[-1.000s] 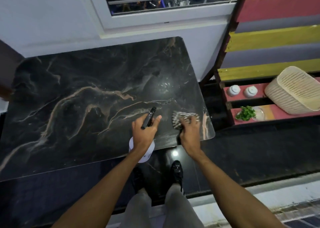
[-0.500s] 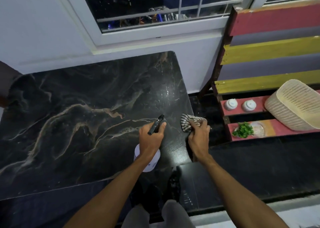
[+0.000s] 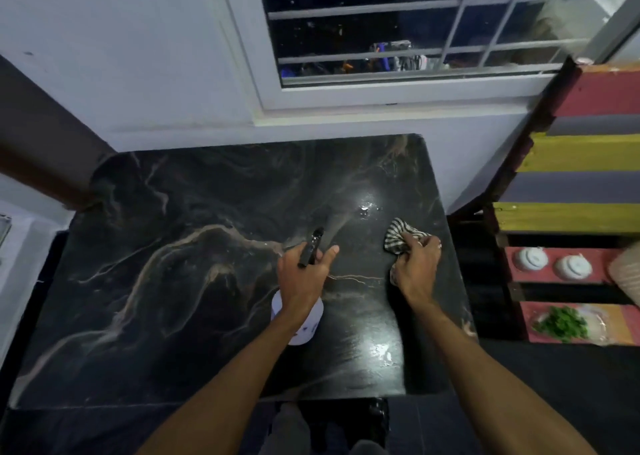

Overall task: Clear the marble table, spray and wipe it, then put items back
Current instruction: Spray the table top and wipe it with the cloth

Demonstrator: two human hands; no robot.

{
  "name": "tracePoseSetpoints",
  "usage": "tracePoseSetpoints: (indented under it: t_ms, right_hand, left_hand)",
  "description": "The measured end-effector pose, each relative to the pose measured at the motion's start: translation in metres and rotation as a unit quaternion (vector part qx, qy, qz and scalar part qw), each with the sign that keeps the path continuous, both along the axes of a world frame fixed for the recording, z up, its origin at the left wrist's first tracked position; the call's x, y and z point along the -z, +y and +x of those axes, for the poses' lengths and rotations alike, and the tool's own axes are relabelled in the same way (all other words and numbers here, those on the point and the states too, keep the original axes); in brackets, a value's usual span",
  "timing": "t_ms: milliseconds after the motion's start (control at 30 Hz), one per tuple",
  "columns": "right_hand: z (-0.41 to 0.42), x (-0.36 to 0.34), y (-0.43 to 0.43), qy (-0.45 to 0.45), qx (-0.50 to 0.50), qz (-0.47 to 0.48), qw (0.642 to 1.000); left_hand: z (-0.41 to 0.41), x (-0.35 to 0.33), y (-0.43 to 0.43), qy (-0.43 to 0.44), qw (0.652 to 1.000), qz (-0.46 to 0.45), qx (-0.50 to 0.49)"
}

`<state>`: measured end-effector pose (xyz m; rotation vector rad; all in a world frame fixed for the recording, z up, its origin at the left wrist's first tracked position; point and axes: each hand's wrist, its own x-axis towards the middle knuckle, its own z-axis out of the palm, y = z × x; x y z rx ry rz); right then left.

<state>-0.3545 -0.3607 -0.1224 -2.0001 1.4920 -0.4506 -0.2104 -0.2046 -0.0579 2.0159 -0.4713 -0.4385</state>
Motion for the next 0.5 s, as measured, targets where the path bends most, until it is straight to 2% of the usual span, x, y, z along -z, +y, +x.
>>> tracePoseSetpoints:
  t_ms: [67,200,233,300,367,400,433,500]
  right_hand:
    - [0.027,0.001,0.007,0.002,-0.016,0.002,1.000]
    - [0.091,-0.003,0.020,0.015,0.047,0.002,0.999]
    - [0.115,-0.003,0.036,0.024,0.013,-0.006,1.000]
    - [0.160,-0.001,0.081,0.029,-0.148,-0.027,0.988]
    - [0.194,0.004,0.114,0.028,-0.315,-0.035,0.948]
    - [0.203,0.002,0.110,0.025,-0.342,-0.044,0.938]
    - [0.216,0.002,0.103,0.025,-0.316,-0.043,0.947]
    - [0.243,0.001,0.092,0.033,-0.167,-0.011,0.985]
  left_hand:
    - [0.026,0.002,0.009,-0.006,1.000,0.002,0.002]
    - [0.082,0.001,0.033,-0.021,1.000,-0.009,-0.010]
    - [0.099,0.001,0.041,-0.023,1.000,-0.006,-0.016]
    - [0.127,0.001,0.058,-0.037,0.999,0.005,-0.032]
    - [0.158,-0.001,0.076,-0.049,0.998,0.009,-0.041]
    - [0.167,-0.002,0.082,-0.051,0.998,0.007,-0.042]
    - [0.180,-0.001,0.090,-0.046,0.998,0.004,-0.047]
    - [0.205,0.001,0.109,-0.020,0.997,-0.008,-0.074]
